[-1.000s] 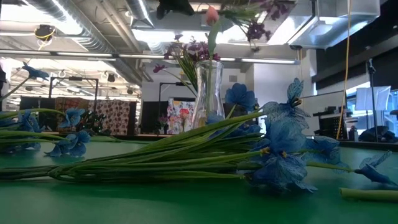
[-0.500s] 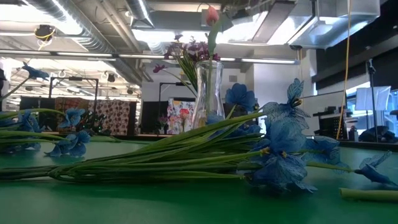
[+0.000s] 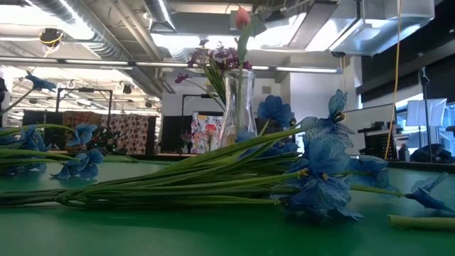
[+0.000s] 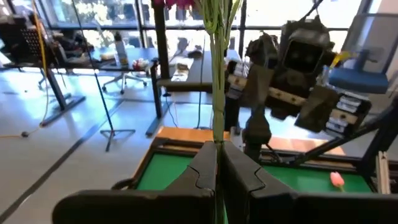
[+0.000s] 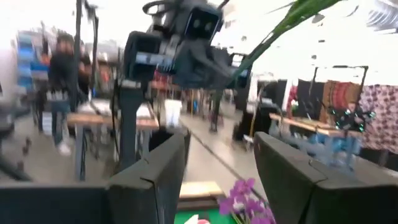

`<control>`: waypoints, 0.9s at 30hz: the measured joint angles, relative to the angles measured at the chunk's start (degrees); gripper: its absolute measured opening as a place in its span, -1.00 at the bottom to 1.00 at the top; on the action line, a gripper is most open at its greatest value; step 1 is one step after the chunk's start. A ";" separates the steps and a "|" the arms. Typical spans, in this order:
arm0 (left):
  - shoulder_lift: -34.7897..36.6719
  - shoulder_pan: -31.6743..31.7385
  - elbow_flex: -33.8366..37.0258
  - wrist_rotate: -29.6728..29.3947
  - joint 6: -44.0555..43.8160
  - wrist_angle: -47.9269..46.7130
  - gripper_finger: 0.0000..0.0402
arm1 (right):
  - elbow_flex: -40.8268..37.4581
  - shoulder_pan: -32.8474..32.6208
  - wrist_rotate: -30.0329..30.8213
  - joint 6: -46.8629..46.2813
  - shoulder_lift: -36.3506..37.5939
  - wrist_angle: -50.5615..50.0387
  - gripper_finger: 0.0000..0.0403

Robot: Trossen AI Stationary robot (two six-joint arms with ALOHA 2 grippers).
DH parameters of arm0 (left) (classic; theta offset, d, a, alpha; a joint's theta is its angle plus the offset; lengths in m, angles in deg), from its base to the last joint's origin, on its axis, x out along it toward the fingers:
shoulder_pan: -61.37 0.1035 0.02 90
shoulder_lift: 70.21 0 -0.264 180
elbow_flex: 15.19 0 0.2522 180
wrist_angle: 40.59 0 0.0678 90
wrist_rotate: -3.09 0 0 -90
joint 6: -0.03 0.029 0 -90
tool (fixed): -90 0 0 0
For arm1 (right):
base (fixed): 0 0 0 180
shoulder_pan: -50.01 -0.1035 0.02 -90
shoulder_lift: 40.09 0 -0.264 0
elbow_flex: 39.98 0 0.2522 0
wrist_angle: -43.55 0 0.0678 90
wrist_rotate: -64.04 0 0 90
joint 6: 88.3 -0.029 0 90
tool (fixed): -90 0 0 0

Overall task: Sort flowers into vase by color
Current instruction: Put the purple flowers into the yellow vase

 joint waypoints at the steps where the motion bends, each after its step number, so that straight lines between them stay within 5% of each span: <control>1: 0.38 -0.20 1.77 0.10 -0.10 2.22 -1.00 | -1.50 1.09 -1.23 -0.59 -0.06 3.45 -0.04; 10: 0.67 -4.10 13.35 3.00 -2.01 20.39 -1.00 | -5.79 8.14 -13.79 -9.32 -2.89 17.50 -0.04; 27: 0.38 -6.19 23.94 2.93 -6.58 32.56 -1.00 | -5.72 8.39 -17.78 -12.16 -8.50 29.01 -0.04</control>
